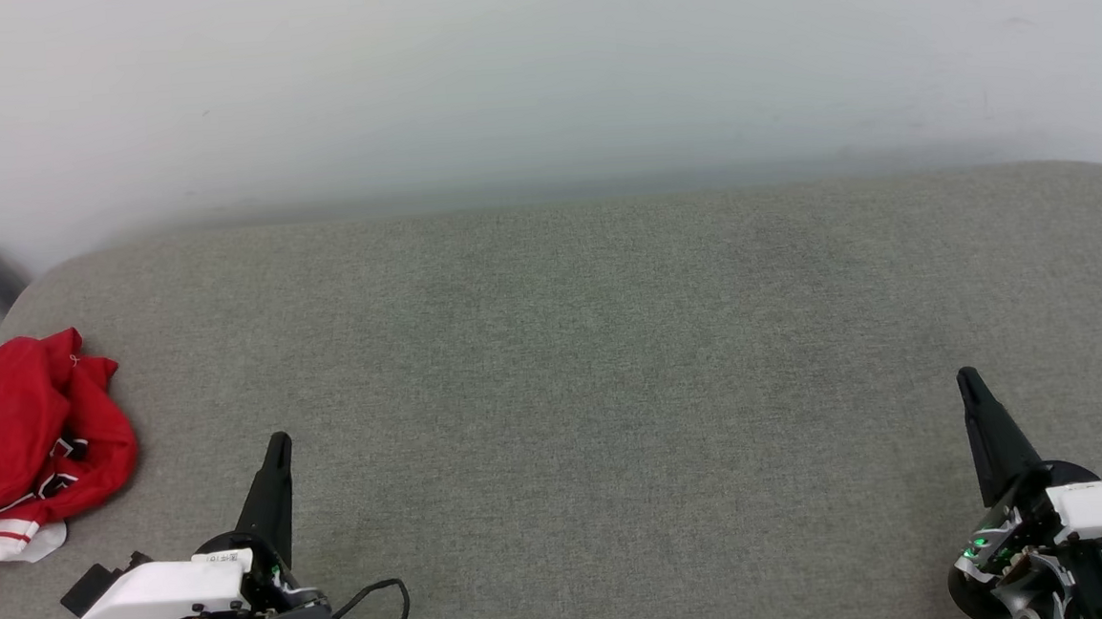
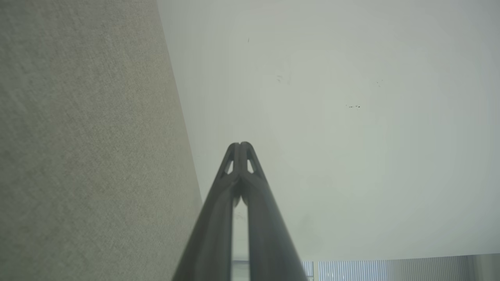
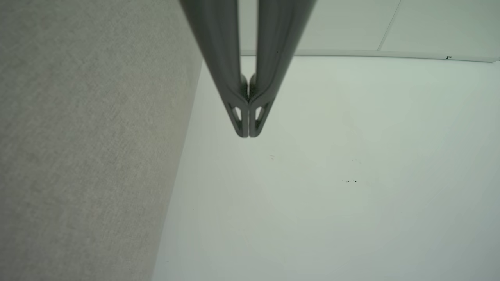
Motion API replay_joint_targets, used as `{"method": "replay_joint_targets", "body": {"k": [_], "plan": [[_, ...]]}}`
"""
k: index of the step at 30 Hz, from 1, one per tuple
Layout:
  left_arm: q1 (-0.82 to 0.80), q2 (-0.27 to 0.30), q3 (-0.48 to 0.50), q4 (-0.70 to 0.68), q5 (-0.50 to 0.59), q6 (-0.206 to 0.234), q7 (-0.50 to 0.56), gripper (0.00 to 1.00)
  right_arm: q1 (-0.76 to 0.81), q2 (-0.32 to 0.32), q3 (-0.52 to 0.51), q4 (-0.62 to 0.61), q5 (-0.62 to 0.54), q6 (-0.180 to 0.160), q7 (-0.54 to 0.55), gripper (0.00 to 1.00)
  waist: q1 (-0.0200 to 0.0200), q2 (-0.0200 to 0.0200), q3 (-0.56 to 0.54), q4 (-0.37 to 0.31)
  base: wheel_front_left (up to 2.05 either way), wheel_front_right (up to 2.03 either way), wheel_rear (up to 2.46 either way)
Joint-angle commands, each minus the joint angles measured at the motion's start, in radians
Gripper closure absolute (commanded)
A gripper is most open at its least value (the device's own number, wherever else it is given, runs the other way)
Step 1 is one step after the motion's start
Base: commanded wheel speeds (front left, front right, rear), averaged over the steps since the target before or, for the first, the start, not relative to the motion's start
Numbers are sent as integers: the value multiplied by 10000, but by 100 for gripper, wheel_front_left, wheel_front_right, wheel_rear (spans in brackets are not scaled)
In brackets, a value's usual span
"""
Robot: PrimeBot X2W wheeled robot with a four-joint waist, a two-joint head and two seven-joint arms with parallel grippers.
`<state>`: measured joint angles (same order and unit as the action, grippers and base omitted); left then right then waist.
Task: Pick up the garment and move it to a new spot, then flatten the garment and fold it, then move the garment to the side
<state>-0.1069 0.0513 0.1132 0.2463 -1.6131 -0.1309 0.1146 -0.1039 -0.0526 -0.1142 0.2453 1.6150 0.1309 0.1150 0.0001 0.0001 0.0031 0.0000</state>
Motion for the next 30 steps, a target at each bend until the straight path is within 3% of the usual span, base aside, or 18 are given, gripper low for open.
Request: {"method": "replay_joint_targets", "body": {"k": [1,28,29,30], "plan": [[-65,-18,26,-4,6,-17,20,100,-122,39,2,12,-47,-3,12,100,-1,-1,0,0,0,0,0],[-65,-18,25,-5,5,-17,19,100,-122,39,4,12,-46,-3,10,100,-1,-1,0,0,0,0,0],[-65,-18,25,-5,5,-17,19,0,-122,39,4,12,-45,-3,10,0,-1,-1,0,0,0,0,0],[12,-2,-9,24,5,2,-11,0,20,0,4,24,-3,0,-11,0,0,-1,0,0,0,0,0]]}}
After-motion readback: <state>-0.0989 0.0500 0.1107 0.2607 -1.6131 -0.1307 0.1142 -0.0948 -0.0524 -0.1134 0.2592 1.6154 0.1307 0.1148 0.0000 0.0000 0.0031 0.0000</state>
